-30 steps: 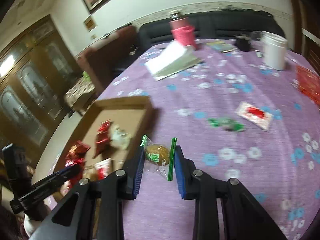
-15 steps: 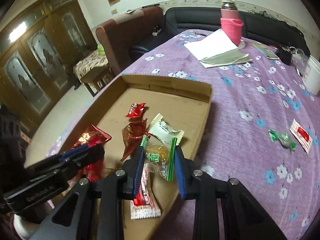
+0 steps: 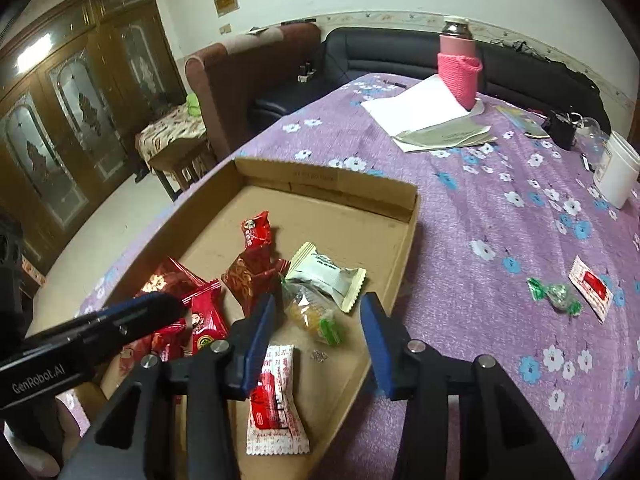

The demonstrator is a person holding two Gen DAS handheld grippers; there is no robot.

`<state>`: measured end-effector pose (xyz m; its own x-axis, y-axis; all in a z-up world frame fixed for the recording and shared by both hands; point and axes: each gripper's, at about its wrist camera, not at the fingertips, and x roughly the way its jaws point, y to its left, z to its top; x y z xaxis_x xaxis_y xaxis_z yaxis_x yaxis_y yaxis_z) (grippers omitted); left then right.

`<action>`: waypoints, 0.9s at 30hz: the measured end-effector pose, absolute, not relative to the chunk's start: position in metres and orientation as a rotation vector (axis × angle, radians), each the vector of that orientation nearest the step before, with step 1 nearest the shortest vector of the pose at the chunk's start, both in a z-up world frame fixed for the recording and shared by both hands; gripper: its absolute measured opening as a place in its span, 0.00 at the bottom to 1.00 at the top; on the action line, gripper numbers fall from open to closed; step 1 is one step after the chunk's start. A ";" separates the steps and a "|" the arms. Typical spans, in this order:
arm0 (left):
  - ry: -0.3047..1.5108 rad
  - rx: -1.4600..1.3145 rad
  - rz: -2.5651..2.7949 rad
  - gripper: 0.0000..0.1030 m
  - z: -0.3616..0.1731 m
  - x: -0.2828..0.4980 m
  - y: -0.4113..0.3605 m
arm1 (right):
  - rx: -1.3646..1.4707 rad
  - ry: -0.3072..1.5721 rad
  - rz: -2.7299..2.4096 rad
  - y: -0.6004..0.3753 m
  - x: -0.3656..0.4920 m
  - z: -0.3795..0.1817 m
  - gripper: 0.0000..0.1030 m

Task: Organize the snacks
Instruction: 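Drop the red bar into the tray with left tool while right drops pastry bag, then withdraw both open tools from the tray toward the remaining snacks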

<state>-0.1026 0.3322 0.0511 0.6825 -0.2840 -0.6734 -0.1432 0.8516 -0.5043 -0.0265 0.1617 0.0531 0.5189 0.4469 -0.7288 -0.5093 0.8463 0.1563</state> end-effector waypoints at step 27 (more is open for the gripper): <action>0.839 -0.084 -0.141 0.49 0.087 -0.155 0.182 | 0.116 0.819 0.420 0.017 -0.072 0.052 0.57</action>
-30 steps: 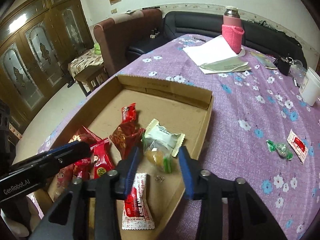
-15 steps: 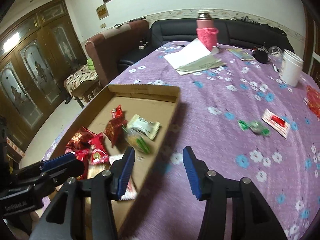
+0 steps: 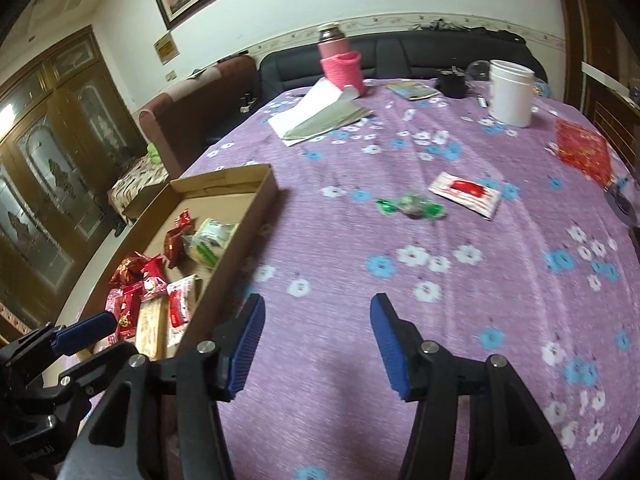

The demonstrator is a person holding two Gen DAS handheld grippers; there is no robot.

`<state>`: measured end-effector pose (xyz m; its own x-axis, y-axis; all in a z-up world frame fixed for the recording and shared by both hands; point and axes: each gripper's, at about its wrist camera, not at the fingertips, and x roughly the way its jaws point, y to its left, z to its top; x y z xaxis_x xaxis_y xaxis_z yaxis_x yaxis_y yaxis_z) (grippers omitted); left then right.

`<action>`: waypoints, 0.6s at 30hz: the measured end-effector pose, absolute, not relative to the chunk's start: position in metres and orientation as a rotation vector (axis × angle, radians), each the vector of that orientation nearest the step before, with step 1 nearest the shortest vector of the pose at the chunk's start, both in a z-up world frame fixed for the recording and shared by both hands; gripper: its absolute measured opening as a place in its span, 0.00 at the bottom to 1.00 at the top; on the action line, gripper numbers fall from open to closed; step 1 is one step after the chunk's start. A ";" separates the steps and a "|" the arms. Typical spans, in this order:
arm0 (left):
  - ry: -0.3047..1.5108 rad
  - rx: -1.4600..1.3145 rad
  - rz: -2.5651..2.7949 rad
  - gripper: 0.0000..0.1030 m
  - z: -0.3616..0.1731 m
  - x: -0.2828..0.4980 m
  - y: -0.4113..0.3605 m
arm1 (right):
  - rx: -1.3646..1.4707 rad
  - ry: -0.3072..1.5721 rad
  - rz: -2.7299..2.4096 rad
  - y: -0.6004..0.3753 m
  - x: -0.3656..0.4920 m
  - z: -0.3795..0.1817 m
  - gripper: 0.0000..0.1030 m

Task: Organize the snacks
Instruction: 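Withdraw both open tools from the tray toward the remaining snacks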

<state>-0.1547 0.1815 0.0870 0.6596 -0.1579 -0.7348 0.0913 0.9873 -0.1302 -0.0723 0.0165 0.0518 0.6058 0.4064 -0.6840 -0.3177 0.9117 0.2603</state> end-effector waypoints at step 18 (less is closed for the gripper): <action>0.883 0.033 -0.178 0.49 0.078 -0.154 0.130 | 0.189 0.837 0.368 -0.037 -0.075 0.040 0.57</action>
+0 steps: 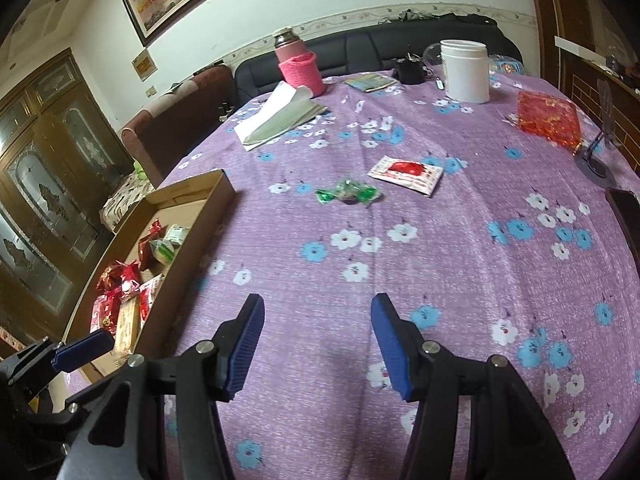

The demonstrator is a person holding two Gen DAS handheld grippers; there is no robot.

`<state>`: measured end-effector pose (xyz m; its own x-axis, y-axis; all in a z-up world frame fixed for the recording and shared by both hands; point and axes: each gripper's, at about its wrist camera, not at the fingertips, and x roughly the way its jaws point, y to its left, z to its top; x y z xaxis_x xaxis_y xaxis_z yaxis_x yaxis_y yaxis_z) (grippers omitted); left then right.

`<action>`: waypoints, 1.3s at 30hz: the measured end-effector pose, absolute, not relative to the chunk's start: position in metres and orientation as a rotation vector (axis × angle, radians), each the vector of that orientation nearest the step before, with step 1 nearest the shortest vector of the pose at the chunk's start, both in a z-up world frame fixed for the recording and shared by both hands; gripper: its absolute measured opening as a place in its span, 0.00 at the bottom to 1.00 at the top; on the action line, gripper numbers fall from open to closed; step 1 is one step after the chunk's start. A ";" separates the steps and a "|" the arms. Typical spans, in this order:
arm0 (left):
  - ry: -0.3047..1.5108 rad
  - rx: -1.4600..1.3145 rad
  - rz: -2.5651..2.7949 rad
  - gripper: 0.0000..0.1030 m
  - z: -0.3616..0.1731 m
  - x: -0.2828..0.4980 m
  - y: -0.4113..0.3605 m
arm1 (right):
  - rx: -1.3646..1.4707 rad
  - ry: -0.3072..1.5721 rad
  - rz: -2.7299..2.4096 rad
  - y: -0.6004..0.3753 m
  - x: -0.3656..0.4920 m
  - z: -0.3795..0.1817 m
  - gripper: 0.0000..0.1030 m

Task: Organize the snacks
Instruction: 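Withdraw both open tools from the tray toward the remaining snacks, then grasp the white-and-red sachet with the right tool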

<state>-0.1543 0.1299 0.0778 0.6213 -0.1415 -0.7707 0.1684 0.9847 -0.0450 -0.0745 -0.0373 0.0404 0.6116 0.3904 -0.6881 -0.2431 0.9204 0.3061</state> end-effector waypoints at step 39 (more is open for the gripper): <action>1.020 -0.013 -0.335 0.60 0.020 -0.112 0.091 | 0.173 0.872 0.224 -0.092 0.040 0.032 0.57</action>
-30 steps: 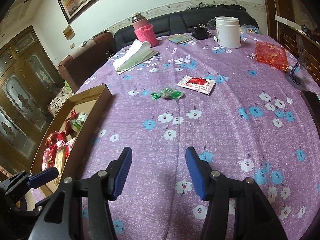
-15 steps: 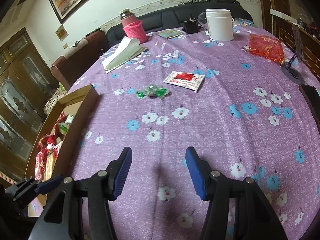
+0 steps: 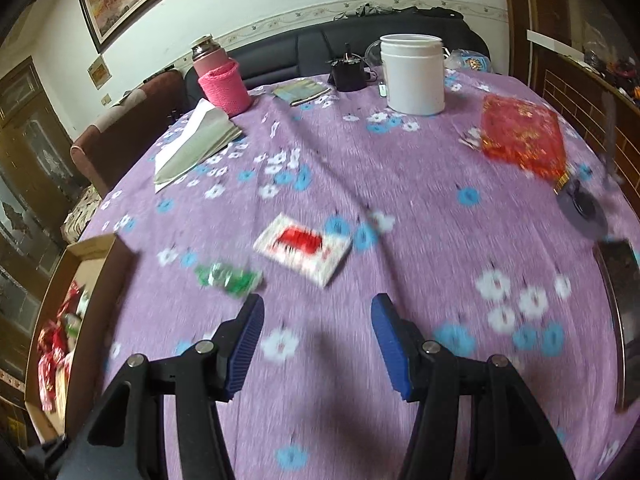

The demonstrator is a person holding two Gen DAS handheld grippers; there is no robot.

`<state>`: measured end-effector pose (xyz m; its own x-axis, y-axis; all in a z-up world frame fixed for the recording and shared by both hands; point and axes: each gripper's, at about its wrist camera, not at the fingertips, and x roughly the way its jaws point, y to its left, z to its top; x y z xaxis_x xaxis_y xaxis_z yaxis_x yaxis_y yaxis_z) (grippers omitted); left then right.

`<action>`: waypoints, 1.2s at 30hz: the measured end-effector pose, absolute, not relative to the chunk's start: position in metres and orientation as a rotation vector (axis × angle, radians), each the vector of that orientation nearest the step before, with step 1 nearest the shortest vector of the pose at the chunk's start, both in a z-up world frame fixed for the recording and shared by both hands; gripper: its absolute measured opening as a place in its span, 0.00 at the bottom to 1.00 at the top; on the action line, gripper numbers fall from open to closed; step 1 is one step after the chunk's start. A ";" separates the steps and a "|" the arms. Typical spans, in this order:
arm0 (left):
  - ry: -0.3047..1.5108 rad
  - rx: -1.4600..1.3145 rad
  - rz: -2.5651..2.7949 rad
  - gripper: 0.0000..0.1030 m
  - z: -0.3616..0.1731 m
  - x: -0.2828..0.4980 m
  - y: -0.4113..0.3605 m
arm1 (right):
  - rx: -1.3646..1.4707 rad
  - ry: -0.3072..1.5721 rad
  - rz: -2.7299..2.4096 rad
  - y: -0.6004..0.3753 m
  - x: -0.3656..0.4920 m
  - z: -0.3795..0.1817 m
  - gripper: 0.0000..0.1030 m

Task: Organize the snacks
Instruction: 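Grasp the white-and-red sachet with the right tool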

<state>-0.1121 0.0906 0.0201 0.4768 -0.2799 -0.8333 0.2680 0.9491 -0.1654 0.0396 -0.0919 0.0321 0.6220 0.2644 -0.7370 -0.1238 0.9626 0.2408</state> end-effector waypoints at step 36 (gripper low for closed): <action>0.981 -0.189 -0.427 0.91 0.052 -0.084 0.105 | 0.136 0.928 0.291 -0.076 0.015 0.012 0.25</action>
<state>-0.0842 0.1049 0.0516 0.4816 -0.4314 -0.7629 0.2638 0.9015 -0.3432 0.0154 -0.0760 0.0123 0.5639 0.3045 -0.7677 -0.1883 0.9525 0.2395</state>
